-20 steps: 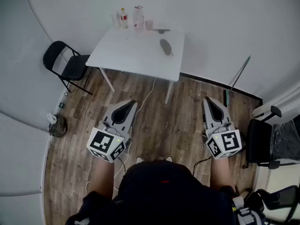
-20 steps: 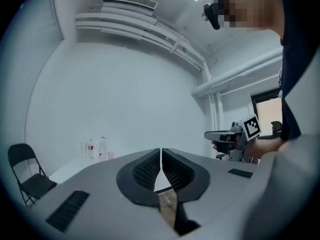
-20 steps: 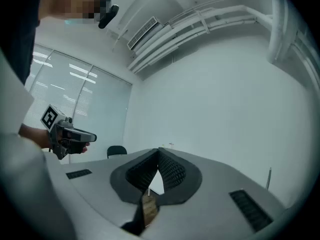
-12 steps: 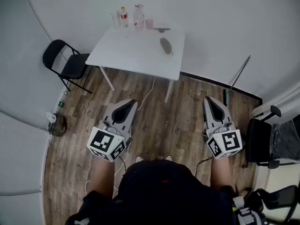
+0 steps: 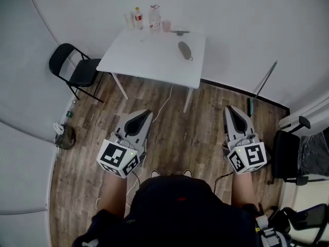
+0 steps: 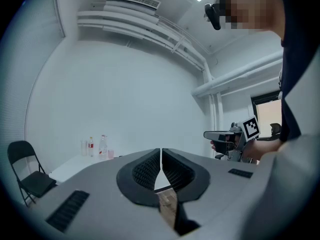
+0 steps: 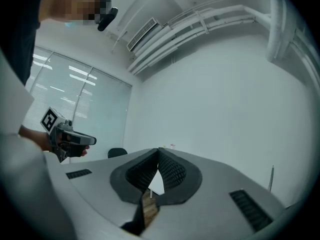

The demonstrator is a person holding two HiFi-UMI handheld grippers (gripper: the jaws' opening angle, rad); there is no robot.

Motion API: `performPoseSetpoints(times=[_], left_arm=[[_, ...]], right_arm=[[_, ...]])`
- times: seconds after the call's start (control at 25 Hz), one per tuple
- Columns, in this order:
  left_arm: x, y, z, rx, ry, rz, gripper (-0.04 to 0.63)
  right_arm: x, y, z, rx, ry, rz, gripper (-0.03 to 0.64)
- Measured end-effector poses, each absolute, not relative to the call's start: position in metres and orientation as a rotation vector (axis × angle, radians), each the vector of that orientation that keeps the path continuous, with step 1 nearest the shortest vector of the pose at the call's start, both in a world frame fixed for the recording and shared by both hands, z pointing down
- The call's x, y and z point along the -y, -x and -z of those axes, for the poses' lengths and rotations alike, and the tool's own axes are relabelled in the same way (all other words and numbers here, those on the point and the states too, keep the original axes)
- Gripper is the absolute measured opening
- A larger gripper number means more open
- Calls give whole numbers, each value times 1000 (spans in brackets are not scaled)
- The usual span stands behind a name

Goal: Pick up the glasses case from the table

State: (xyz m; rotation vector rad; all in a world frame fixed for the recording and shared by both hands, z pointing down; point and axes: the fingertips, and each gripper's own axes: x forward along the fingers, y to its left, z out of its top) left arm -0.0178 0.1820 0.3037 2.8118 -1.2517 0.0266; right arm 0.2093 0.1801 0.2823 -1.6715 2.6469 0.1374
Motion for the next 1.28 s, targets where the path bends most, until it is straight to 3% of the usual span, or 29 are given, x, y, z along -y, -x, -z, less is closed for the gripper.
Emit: performPoseSetpoints(times=[0.76, 1.28], left_arm=[[-178, 120, -324, 1184, -2806, -2, 31], [-119, 131, -339, 1213, -2770, -18, 31]], right_arm=[[-183, -105, -302, -2653, 1713, -78, 21], [-116, -94, -318, -2682, 1668, -32, 21]])
